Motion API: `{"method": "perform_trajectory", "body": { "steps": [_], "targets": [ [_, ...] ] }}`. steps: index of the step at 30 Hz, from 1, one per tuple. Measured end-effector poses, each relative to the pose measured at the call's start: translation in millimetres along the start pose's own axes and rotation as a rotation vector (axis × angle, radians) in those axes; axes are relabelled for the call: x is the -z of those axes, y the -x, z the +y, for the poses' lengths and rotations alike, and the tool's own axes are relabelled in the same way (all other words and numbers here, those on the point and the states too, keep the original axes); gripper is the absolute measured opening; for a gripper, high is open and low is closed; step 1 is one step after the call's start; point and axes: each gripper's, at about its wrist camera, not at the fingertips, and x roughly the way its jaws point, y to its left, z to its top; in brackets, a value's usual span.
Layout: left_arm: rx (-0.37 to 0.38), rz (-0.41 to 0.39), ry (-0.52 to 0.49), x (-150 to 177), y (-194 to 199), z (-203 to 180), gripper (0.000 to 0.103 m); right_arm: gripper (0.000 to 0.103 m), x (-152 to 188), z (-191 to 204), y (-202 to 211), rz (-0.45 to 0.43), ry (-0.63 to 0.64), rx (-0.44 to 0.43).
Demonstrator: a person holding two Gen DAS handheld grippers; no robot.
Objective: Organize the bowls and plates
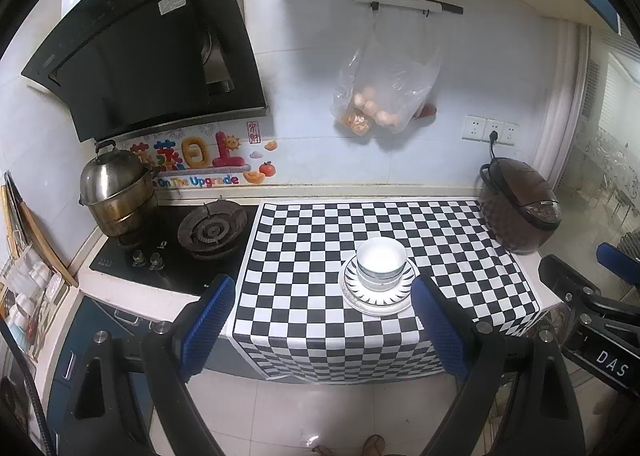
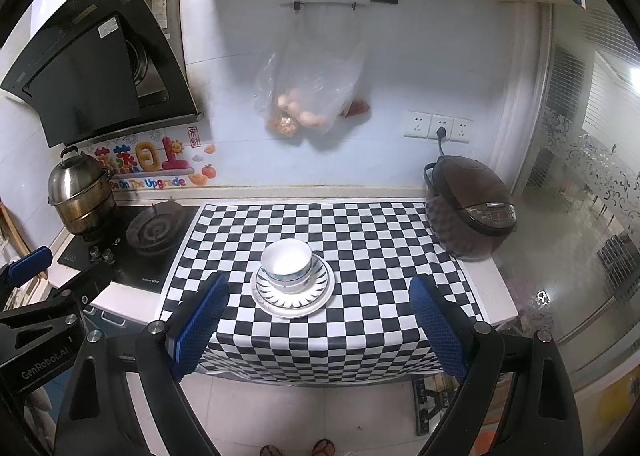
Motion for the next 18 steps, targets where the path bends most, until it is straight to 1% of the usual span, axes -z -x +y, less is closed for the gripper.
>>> {"method": "perform_trajectory", "body": {
  "steps": [18],
  "targets": [
    [0.011,0.011,0.005,3,-3,-11,0.09,0.093,2,-13,-6,0.009,-0.022,0.007]
  ]
}}
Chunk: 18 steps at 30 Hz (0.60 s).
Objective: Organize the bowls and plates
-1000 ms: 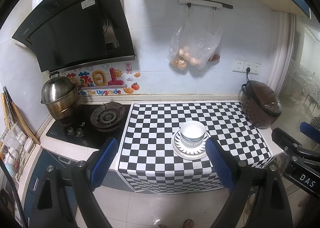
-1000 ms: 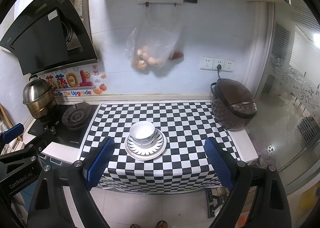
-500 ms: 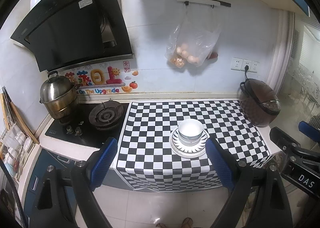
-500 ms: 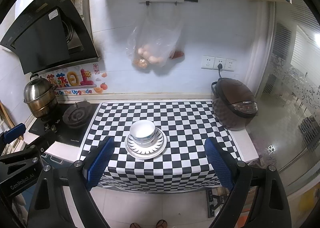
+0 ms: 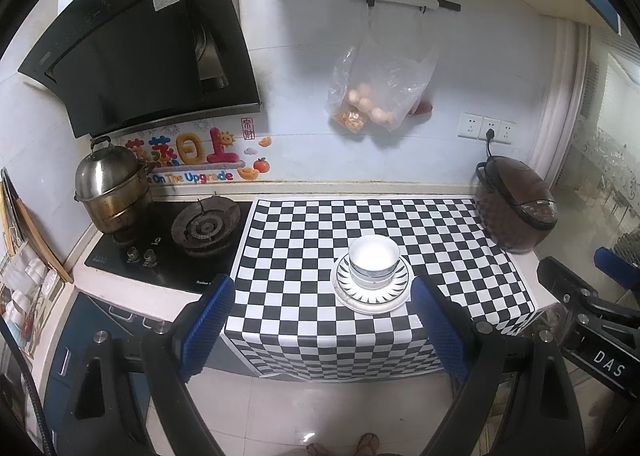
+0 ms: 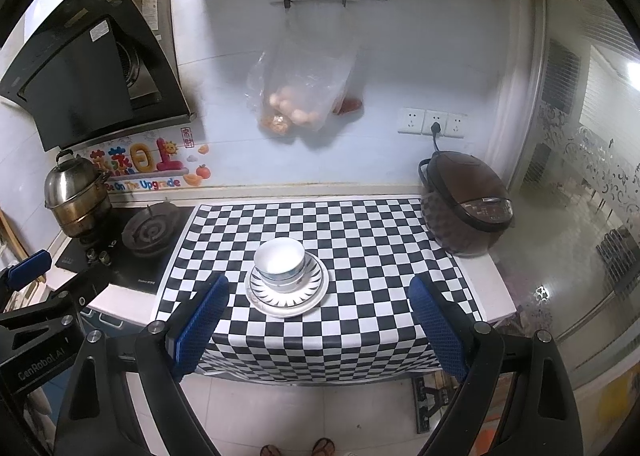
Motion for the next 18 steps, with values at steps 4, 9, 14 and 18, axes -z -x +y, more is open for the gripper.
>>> {"method": "perform_trajectory", "body": {
  "steps": [4,9,14,18],
  "targets": [
    [0.003,0.005,0.0,1,-1,-5,0.09,0.094,2,-3,-1,0.008,-0.004,0.002],
    [0.001,0.007,0.001,4,1,-10,0.09,0.093,3,-6,-1,0.009,-0.008,0.006],
    [0.001,0.009,0.003,4,2,-11,0.09,0.093,3,-8,2,0.004,-0.008,0.009],
    [0.001,0.01,0.005,4,2,-13,0.09,0.093,4,-10,3,0.003,-0.01,0.007]
  ]
}}
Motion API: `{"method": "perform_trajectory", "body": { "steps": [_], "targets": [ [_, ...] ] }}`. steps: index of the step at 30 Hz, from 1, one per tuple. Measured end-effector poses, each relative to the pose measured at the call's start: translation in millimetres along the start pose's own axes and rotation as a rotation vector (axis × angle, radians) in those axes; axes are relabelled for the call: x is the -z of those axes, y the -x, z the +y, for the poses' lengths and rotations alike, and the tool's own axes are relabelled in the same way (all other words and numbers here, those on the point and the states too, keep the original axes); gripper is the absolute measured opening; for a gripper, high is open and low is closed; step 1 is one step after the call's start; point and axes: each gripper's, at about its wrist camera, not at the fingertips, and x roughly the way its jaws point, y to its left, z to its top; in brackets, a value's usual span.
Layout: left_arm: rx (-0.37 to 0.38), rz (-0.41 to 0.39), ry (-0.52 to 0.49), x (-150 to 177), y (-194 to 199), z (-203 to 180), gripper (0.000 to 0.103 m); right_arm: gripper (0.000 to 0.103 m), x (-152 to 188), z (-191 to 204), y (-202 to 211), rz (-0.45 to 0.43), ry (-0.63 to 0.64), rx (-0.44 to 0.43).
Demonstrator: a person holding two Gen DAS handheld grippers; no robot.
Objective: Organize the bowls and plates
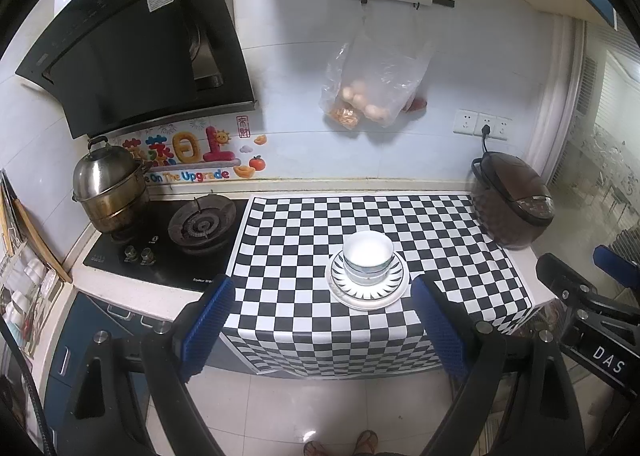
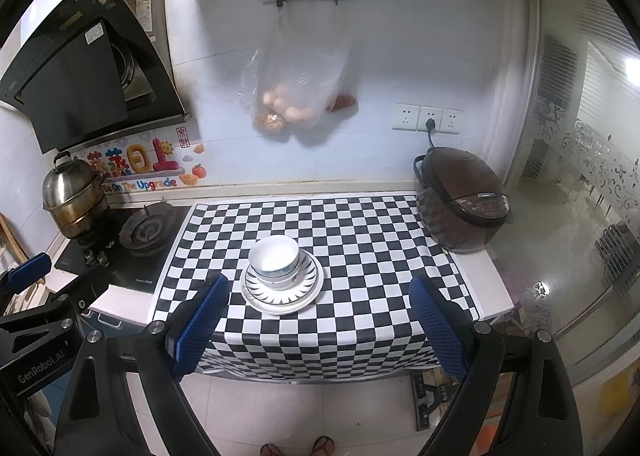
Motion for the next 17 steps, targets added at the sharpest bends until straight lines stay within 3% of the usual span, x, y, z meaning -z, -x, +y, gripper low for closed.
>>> {"method": "perform_trajectory", "body": {
  "steps": [17],
  "targets": [
    [0.0,-0.01,0.0,2.6,5.0,-2.8,0.09,0.093,0.0,-0.9,5.4,0.001,0.001,0.001]
  ]
}}
